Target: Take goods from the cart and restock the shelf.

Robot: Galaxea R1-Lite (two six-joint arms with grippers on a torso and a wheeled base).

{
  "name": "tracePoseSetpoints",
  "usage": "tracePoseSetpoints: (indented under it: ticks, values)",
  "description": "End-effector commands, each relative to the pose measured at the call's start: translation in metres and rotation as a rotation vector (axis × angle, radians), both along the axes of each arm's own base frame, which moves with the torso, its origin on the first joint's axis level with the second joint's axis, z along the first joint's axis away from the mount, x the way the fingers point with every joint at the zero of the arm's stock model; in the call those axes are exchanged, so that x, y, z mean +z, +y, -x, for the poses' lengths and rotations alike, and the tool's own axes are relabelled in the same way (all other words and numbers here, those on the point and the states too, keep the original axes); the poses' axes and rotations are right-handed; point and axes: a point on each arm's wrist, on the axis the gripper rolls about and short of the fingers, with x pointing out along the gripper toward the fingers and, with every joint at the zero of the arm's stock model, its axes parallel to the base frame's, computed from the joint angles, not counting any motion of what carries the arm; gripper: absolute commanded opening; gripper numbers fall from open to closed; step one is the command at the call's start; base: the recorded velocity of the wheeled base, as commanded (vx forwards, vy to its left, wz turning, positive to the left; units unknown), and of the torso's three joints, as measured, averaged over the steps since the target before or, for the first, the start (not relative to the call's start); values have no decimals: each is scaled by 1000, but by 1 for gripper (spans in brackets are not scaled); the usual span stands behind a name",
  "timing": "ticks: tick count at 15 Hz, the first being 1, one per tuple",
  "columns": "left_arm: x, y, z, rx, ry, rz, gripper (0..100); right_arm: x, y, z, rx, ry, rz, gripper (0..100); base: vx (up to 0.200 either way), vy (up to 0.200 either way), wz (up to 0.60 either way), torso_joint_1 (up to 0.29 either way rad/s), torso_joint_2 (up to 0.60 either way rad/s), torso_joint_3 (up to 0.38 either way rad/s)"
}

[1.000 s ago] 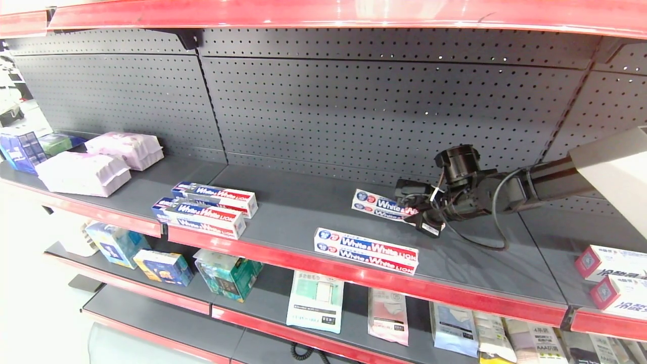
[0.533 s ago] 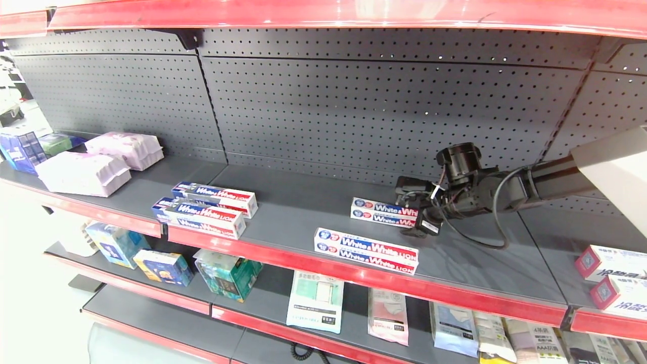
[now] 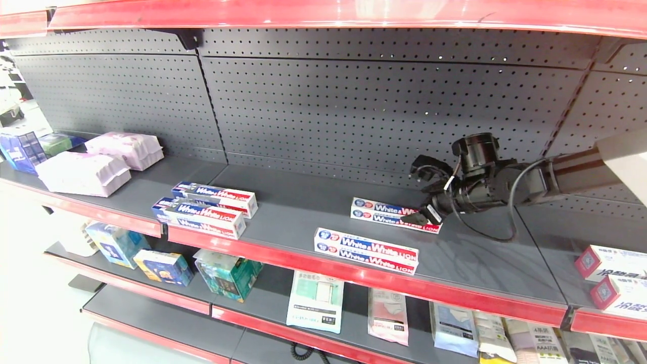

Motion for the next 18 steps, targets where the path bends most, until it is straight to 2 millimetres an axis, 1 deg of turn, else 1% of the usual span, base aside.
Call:
tracePoseSetpoints:
  ticks: [1,2,3,4,5,6,7,10,13,16,18]
  values:
    - [0,0,0,0,2,-1,100,16,-1,21,-20,26,-81,100,0,0,0,0,0,0]
    - [0,0,0,0,2,1,100,17,-3,26,-29,40,-104,100,0,0,0,0,0,0]
    - [0,0,0,1,-1,3,100,20,-5,36,-77,76,-171,100,0,0,0,0,0,0]
    - [0,0,0,1,-2,5,100,21,-6,37,-117,86,-212,100,0,0,0,0,0,0]
    - [0,0,0,3,-1,9,100,25,-2,35,-210,60,-307,100,0,0,0,0,0,0]
    - [0,0,0,3,0,9,100,25,3,31,-266,13,-338,100,0,0,0,0,0,0]
    - [0,0,0,5,1,13,100,20,4,30,-290,-8,-334,100,0,0,0,0,0,0]
    - [0,0,0,22,2,23,100,3,3,32,-308,33,-306,100,0,0,0,0,0,0]
    - [0,0,0,24,2,24,100,-8,-1,27,-350,39,-269,100,0,0,0,0,0,0]
    - [0,0,0,24,2,24,100,-12,-4,24,-349,41,-252,100,0,0,0,0,0,0]
    - [0,0,0,24,2,24,100,-11,-6,22,-349,34,-253,100,0,0,0,0,0,0]
